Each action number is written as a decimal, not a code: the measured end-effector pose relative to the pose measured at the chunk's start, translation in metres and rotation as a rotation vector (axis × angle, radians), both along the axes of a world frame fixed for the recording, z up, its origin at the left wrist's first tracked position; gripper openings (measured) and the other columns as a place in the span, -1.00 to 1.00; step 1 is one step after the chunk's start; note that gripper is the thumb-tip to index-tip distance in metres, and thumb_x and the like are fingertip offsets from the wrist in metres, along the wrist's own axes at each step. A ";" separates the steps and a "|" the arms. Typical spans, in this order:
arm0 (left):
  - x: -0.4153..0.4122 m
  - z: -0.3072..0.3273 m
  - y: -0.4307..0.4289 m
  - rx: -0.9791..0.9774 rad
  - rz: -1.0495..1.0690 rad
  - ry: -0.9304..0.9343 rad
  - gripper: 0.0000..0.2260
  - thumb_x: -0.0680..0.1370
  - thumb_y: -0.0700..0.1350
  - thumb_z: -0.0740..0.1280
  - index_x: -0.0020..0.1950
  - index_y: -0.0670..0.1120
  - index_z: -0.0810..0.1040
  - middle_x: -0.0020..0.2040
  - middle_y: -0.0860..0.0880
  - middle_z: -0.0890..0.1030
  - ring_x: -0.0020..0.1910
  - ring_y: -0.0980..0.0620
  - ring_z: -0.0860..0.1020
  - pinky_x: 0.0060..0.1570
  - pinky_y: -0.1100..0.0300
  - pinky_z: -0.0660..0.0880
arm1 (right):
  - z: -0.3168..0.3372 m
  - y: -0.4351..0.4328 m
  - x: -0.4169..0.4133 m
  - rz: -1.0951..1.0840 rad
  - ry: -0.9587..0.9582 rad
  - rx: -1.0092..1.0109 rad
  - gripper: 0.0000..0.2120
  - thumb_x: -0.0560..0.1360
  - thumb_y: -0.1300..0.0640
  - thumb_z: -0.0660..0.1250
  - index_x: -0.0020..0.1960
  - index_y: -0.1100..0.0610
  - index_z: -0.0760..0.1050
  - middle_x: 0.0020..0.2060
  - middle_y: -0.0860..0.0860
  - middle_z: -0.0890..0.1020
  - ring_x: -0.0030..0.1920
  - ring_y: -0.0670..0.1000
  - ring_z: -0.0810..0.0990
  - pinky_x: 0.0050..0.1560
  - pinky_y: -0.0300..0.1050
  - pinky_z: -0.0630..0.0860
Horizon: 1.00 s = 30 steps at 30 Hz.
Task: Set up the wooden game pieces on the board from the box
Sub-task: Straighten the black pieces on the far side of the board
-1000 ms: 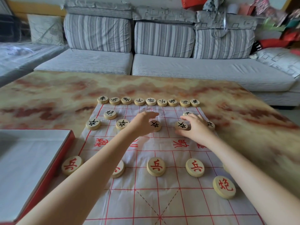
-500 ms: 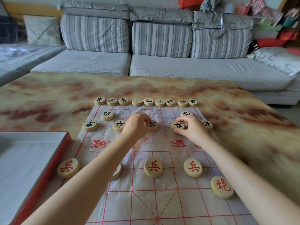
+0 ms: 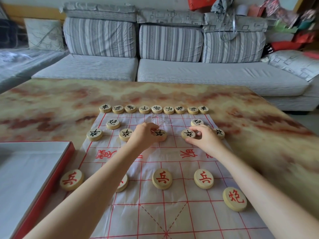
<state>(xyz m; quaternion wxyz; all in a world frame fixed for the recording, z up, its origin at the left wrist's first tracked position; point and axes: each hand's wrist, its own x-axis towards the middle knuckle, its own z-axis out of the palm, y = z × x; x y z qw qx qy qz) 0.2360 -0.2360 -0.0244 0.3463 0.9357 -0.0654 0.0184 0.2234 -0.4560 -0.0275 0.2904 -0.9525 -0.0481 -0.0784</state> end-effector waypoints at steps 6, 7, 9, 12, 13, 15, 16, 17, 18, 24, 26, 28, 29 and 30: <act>-0.001 -0.001 0.000 -0.011 0.016 0.002 -0.52 0.37 0.06 0.47 0.23 -0.09 0.53 0.11 -0.07 0.60 0.08 -0.01 0.54 0.03 0.17 0.47 | -0.002 -0.003 0.001 0.016 -0.006 0.011 -0.51 0.39 0.00 0.44 0.28 0.10 0.49 0.16 0.03 0.55 0.01 -0.09 0.44 0.00 -0.21 0.32; -0.002 -0.001 0.000 -0.009 0.019 -0.002 -0.52 0.37 0.06 0.46 0.23 -0.09 0.53 0.11 -0.06 0.60 0.08 -0.01 0.54 0.01 0.17 0.47 | -0.003 -0.003 0.001 0.017 -0.004 0.005 -0.51 0.40 -0.01 0.43 0.28 0.10 0.48 0.16 0.03 0.54 0.01 -0.10 0.43 -0.01 -0.21 0.30; -0.002 -0.002 -0.001 -0.003 0.019 -0.008 -0.53 0.38 0.07 0.46 0.23 -0.09 0.53 0.10 -0.06 0.60 0.07 0.00 0.54 -0.02 0.18 0.46 | -0.002 -0.004 0.001 0.019 -0.002 -0.008 -0.51 0.41 0.00 0.43 0.29 0.09 0.47 0.15 0.04 0.54 0.01 -0.10 0.42 -0.01 -0.22 0.29; -0.003 -0.002 -0.001 0.004 0.021 -0.006 -0.52 0.39 0.07 0.45 0.24 -0.09 0.52 0.10 -0.06 0.60 0.07 -0.01 0.55 -0.02 0.19 0.46 | -0.003 -0.003 0.001 0.016 0.000 -0.019 -0.51 0.41 -0.01 0.42 0.30 0.09 0.47 0.17 0.03 0.54 0.07 -0.04 0.46 0.03 -0.20 0.32; -0.003 -0.001 -0.002 0.009 0.017 -0.003 -0.52 0.39 0.07 0.45 0.24 -0.09 0.52 0.11 -0.07 0.60 0.08 -0.01 0.54 -0.01 0.19 0.46 | -0.005 -0.003 0.001 0.010 0.000 -0.023 -0.50 0.40 -0.01 0.43 0.30 0.09 0.47 0.18 0.03 0.53 0.12 -0.01 0.47 0.06 -0.18 0.34; -0.004 0.001 -0.002 0.021 0.000 -0.011 -0.50 0.39 0.07 0.45 0.26 -0.11 0.51 0.14 -0.09 0.58 0.10 -0.02 0.53 0.01 0.21 0.44 | -0.008 -0.004 0.002 0.010 -0.011 -0.041 -0.48 0.38 -0.02 0.45 0.29 0.10 0.47 0.20 0.04 0.50 0.20 0.06 0.44 0.17 -0.11 0.34; -0.004 0.002 -0.003 0.027 -0.008 -0.026 -0.49 0.39 0.07 0.45 0.27 -0.12 0.49 0.16 -0.10 0.56 0.12 -0.03 0.52 0.01 0.23 0.41 | -0.008 -0.005 0.001 0.012 -0.033 -0.050 -0.48 0.38 -0.02 0.45 0.29 0.10 0.47 0.21 0.04 0.48 0.24 0.08 0.42 0.22 -0.09 0.31; -0.005 0.004 -0.003 0.030 -0.011 -0.045 -0.47 0.39 0.07 0.45 0.28 -0.13 0.48 0.18 -0.10 0.55 0.13 -0.03 0.51 0.00 0.25 0.39 | -0.007 -0.007 0.000 0.005 -0.065 -0.048 -0.48 0.37 -0.02 0.46 0.28 0.10 0.49 0.21 0.03 0.48 0.25 0.08 0.40 0.24 -0.10 0.28; -0.005 0.006 -0.004 0.029 -0.009 -0.063 -0.47 0.39 0.07 0.44 0.29 -0.13 0.47 0.18 -0.09 0.53 0.14 -0.02 0.50 0.00 0.27 0.36 | -0.005 -0.012 -0.001 -0.007 -0.106 -0.029 -0.51 0.37 0.00 0.47 0.25 0.09 0.51 0.19 0.02 0.48 0.24 0.08 0.40 0.25 -0.10 0.27; -0.005 0.015 -0.030 0.070 -0.081 -0.167 -0.63 0.44 -0.10 0.42 0.23 -0.08 0.53 0.16 -0.08 0.55 0.17 -0.05 0.49 0.12 0.20 0.36 | 0.006 -0.072 0.000 -0.071 0.024 0.155 -0.63 0.43 0.19 0.39 0.22 0.00 0.51 0.10 0.06 0.54 0.17 0.05 0.47 0.09 -0.16 0.31; -0.008 0.015 -0.047 0.096 -0.138 -0.198 -0.66 0.44 -0.12 0.41 0.21 -0.06 0.54 0.19 -0.06 0.54 0.22 -0.05 0.46 0.17 0.16 0.34 | 0.008 -0.085 -0.002 -0.037 0.076 0.154 -0.62 0.44 0.20 0.39 0.24 0.02 0.50 0.18 0.07 0.55 0.18 -0.03 0.46 0.10 -0.22 0.30; -0.010 0.015 -0.063 0.124 -0.217 -0.224 -0.69 0.45 -0.14 0.40 0.19 -0.06 0.55 0.22 -0.05 0.54 0.24 -0.03 0.45 0.22 0.14 0.36 | 0.011 -0.089 -0.003 0.014 0.104 0.122 -0.60 0.47 0.18 0.37 0.30 0.05 0.46 0.27 -0.01 0.51 0.29 -0.04 0.39 0.23 -0.22 0.25; -0.011 0.014 -0.069 0.132 -0.251 -0.236 -0.71 0.46 -0.14 0.39 0.18 -0.07 0.56 0.22 -0.05 0.55 0.24 -0.03 0.46 0.24 0.13 0.37 | 0.011 -0.090 -0.002 0.021 0.115 0.097 -0.59 0.48 0.17 0.36 0.32 0.04 0.44 0.30 -0.02 0.48 0.34 -0.03 0.36 0.27 -0.21 0.23; -0.012 0.013 -0.074 0.140 -0.278 -0.241 -0.72 0.47 -0.14 0.38 0.17 -0.08 0.56 0.21 -0.05 0.55 0.23 -0.04 0.46 0.24 0.12 0.37 | 0.011 -0.091 0.000 0.023 0.124 0.082 -0.58 0.48 0.16 0.35 0.33 0.01 0.43 0.30 0.00 0.47 0.34 -0.01 0.36 0.27 -0.20 0.23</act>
